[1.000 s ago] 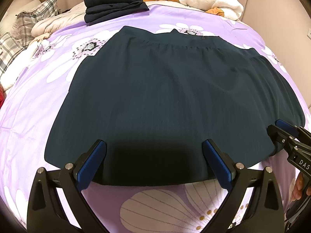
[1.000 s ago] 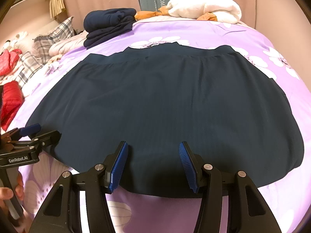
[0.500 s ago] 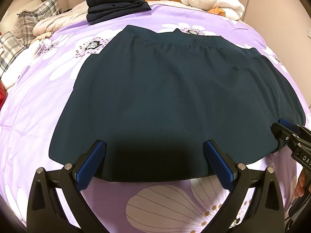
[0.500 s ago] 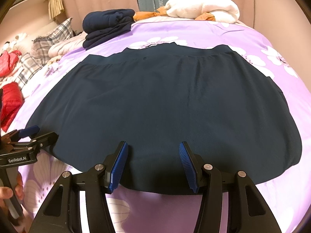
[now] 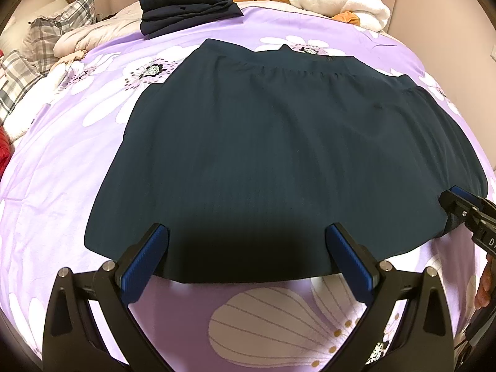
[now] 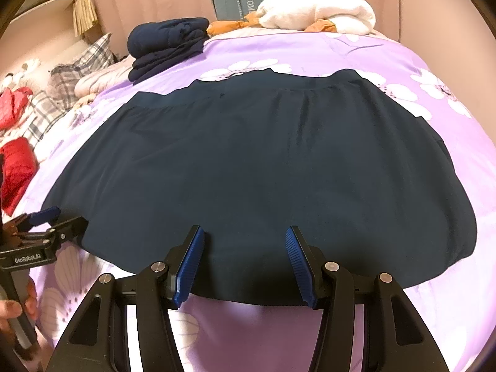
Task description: Fold large clothes
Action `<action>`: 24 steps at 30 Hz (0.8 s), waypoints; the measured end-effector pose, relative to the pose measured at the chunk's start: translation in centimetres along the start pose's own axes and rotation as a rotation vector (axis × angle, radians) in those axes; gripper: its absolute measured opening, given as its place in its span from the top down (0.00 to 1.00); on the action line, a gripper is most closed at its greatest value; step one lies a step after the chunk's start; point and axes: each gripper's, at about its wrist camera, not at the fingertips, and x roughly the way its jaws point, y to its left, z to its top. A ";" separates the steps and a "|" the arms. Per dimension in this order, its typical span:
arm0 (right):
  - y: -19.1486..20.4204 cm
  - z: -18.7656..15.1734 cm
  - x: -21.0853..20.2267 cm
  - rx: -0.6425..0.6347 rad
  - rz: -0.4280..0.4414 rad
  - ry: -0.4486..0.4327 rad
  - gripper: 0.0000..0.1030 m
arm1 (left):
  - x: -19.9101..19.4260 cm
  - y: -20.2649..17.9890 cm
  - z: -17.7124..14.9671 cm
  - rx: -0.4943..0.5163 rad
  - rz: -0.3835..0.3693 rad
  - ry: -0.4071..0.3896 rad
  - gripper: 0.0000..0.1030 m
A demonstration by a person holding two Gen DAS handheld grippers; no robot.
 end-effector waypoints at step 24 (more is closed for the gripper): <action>-1.0 -0.4 -0.9 0.016 -0.028 -0.018 0.48 | -0.3 0.5 -0.3 0.010 0.014 -0.007 0.00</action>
